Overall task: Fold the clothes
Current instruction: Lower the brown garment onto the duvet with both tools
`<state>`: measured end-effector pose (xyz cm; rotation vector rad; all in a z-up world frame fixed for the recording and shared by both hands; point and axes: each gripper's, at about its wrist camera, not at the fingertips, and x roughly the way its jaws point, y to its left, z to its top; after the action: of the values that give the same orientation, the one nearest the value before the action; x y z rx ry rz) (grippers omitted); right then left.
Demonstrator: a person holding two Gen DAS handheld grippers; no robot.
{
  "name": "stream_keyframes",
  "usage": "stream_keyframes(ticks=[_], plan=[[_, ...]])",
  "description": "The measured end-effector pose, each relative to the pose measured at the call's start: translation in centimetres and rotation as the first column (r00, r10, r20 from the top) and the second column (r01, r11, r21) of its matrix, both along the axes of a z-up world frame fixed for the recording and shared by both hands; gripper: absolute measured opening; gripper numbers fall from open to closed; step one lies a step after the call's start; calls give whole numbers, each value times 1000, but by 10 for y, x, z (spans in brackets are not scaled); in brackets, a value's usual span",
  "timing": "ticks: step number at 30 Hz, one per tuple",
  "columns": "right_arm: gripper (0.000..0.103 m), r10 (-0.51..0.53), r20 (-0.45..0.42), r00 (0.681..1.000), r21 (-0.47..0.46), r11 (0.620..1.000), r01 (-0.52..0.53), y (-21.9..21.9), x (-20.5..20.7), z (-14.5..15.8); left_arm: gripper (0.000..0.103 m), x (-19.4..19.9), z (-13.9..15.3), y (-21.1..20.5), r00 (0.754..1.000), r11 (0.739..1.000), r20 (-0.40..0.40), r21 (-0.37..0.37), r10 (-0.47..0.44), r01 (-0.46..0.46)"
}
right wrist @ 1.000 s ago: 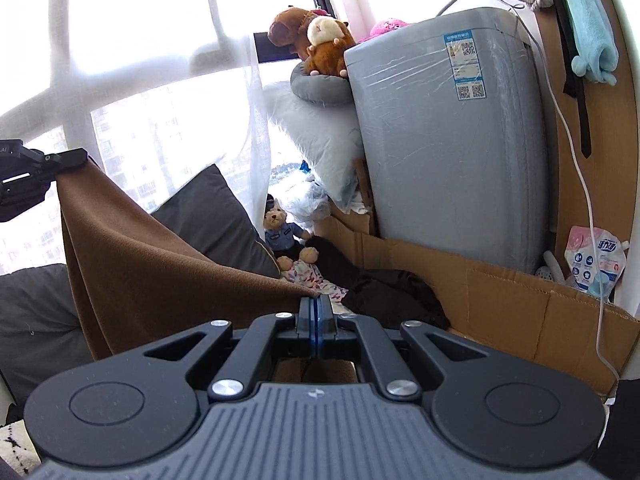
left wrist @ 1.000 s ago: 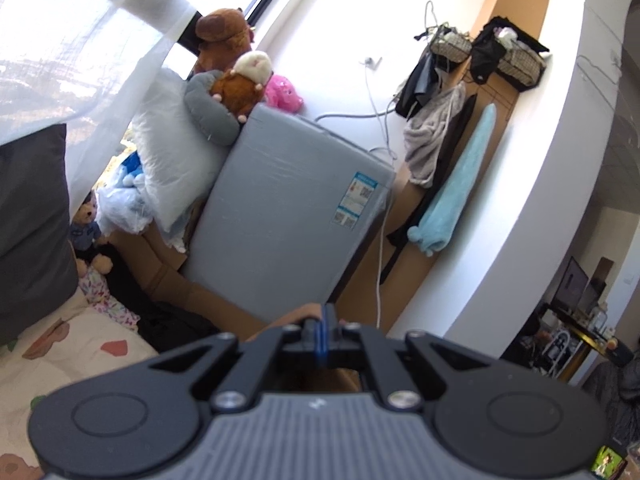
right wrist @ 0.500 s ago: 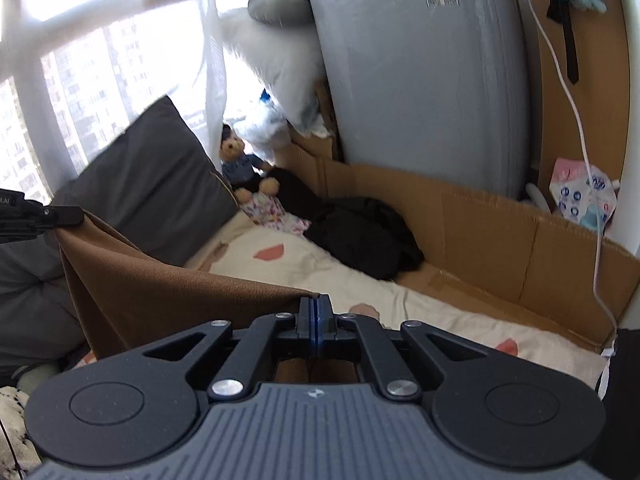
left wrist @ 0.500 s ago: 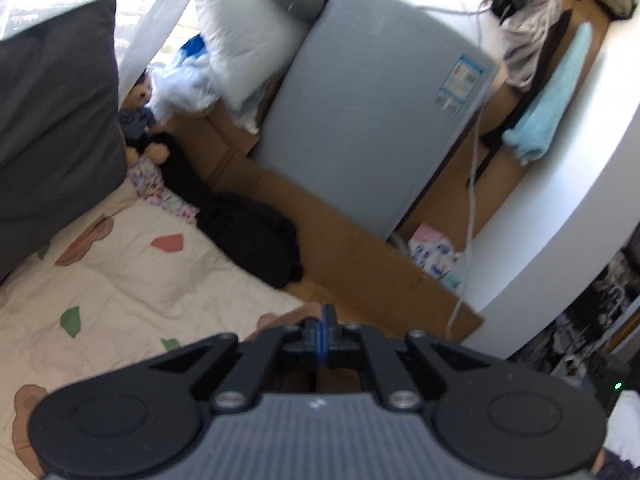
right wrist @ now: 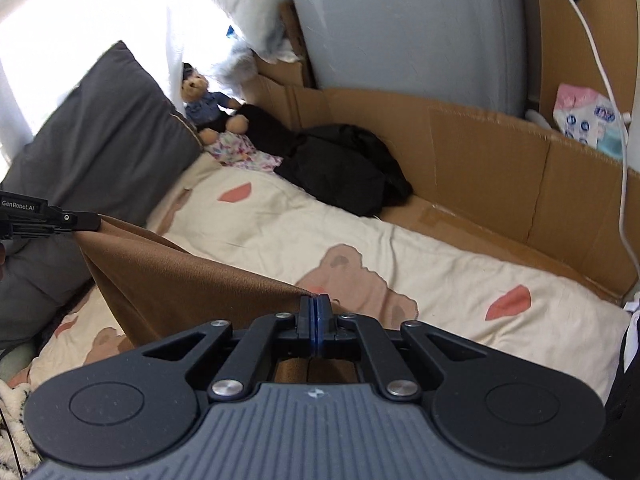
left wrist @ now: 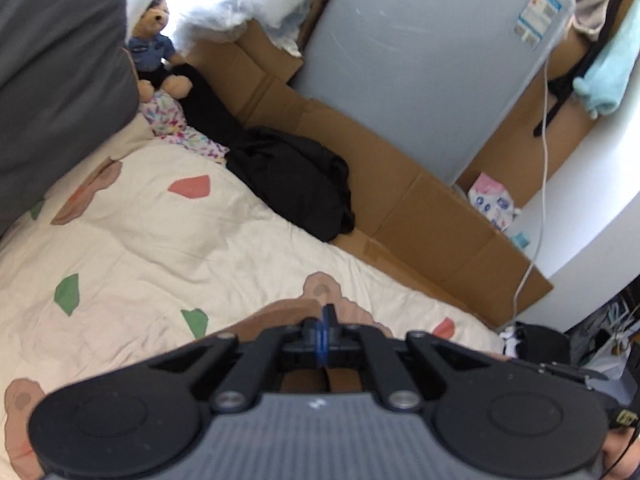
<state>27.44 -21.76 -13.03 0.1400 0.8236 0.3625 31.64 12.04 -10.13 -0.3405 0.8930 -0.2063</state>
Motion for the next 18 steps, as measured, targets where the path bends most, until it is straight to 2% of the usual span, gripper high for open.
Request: stream_keyframes(ticks=[2, 3, 5, 8, 10, 12, 14, 18], plan=[[1, -11, -16, 1000, -1, 1000, 11, -3, 8, -9, 3, 7, -9, -4, 1000, 1000, -13, 4, 4, -4], [1, -15, -23, 1000, -2, 1000, 15, -4, 11, -12, 9, 12, -15, -6, 1000, 1000, -24, 5, 16, -16], [1, -30, -39, 999, -4, 1000, 29, -9, 20, -21, 12, 17, -25, -10, 999, 1000, -45, 7, 30, -29], [1, -71, -71, 995, -11, 997, 71, -18, 33, -35, 17, 23, -41, -18, 995, 999, -102, 34, 20, -16], [1, -107, -98, 989, -13, 994, 106, -25, 41, -46, 26, 22, -51, -20, 992, 998, -125, 57, 31, -24], [3, -143, -127, 982, -18, 990, 142, -32, 47, -55, 39, 21, -55, -19, 990, 997, -134, 69, 43, -34], [5, -197, -164, 966, -26, 980, 196, -41, 51, -66, 42, 19, -59, -17, 989, 996, -136, 83, 54, -43], [13, -217, -197, 956, -30, 976, 215, -51, 48, -77, 46, 12, -67, -14, 985, 995, -159, 87, 60, -46]])
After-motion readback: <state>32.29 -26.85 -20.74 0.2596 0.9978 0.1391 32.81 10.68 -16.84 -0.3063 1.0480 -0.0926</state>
